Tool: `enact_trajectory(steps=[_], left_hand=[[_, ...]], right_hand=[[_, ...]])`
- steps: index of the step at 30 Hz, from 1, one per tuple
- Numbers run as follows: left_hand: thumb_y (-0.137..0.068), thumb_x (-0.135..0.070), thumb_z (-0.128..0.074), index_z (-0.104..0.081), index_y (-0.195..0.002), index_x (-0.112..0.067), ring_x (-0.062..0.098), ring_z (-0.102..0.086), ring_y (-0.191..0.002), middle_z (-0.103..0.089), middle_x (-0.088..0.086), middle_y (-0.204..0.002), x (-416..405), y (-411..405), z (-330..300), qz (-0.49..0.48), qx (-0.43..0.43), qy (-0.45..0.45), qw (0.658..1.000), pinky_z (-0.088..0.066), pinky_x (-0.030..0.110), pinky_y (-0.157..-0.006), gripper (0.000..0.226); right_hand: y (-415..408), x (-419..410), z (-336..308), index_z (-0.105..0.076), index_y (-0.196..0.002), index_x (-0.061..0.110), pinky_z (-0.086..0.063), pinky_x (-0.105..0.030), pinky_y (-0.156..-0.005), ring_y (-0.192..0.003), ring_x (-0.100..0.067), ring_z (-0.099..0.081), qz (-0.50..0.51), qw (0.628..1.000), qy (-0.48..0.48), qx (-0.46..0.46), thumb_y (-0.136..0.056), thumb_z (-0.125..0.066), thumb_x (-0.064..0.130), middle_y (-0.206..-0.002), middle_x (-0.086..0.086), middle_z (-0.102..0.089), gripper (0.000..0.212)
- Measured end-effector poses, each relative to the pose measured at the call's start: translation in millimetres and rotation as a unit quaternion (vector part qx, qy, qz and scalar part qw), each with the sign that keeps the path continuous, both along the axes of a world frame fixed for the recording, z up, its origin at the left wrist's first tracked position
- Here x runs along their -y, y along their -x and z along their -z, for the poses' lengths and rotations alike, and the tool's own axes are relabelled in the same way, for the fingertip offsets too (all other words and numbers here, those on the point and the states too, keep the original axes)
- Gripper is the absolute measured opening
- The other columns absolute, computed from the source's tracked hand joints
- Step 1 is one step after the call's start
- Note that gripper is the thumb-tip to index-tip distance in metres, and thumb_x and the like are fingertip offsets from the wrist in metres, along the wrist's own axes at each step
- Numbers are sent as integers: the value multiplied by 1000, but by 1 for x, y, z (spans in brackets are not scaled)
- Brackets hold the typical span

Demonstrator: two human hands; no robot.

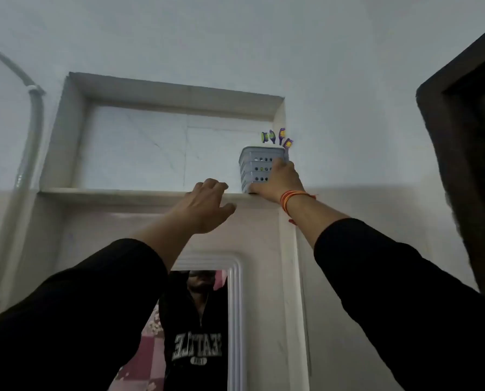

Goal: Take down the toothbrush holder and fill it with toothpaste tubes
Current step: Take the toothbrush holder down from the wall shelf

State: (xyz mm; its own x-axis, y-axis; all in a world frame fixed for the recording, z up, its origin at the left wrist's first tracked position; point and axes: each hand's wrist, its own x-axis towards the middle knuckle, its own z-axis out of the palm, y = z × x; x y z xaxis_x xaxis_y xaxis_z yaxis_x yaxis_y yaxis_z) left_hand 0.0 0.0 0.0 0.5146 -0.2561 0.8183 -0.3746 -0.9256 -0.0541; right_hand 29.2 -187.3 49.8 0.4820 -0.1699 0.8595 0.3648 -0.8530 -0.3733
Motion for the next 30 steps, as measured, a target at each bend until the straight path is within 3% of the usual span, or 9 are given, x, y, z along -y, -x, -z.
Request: enact_trajectory(steps=[4, 9, 12, 19, 24, 30], left_hand=[[-99, -53, -42, -32, -155, -18, 28, -31, -147, -32, 6, -161, 11, -35, -3, -18, -10, -4, 1000, -28, 45, -117, 66], [-98, -57, -42, -26, -158, -23, 26, -14, -154, -28, 4, -163, 16, -66, 5, -1, 6, 25, 1000, -10, 42, -125, 71], [-98, -54, -43, -25, -159, -23, 25, -12, -155, -26, 3, -165, 12, -65, 3, 20, -10, 31, 999, -10, 42, -126, 70], [-97, -39, -55, -48, -148, -18, 25, -39, -144, -45, 6, -155, 0, -37, -6, 103, -26, 135, 985, -31, 38, -115, 56], [-98, -37, -55, -49, -147, -16, 27, -41, -142, -45, 9, -154, -18, -11, 4, 121, -33, 139, 982, -33, 39, -113, 54], [-97, -40, -56, -51, -146, -18, 25, -47, -137, -49, 4, -151, -43, 19, 46, 145, -44, 148, 977, -36, 39, -110, 53]], right_hand=[[-25, -2, -13, -17, -147, 16, -49, -44, -100, -119, -36, -51, 5, 999, -35, -18, -64, -80, 55, -139, -19, -35, 112], [-52, -8, -10, 1, -154, 16, -52, -42, -90, -114, -35, -54, 23, 997, -73, -1, -56, -83, 59, -135, -20, -39, 136], [-50, -11, -8, -3, -153, 13, -49, -37, -77, -109, -33, -57, 24, 993, -107, 33, -50, -82, 60, -131, -18, -43, 138], [-5, -25, -10, -26, -138, 13, -43, -33, -67, -90, -24, -48, -14, 990, -137, 25, -46, -81, 64, -123, -10, -45, 118], [36, -36, 3, -24, -138, 14, -48, -36, -73, -105, -30, -56, -42, 988, -142, 35, -47, -84, 59, -125, -9, -42, 119], [80, -55, 50, -27, -138, 13, -52, -41, -92, -116, -29, -52, -73, 985, -152, 21, -48, -87, 55, -130, -10, -41, 116]])
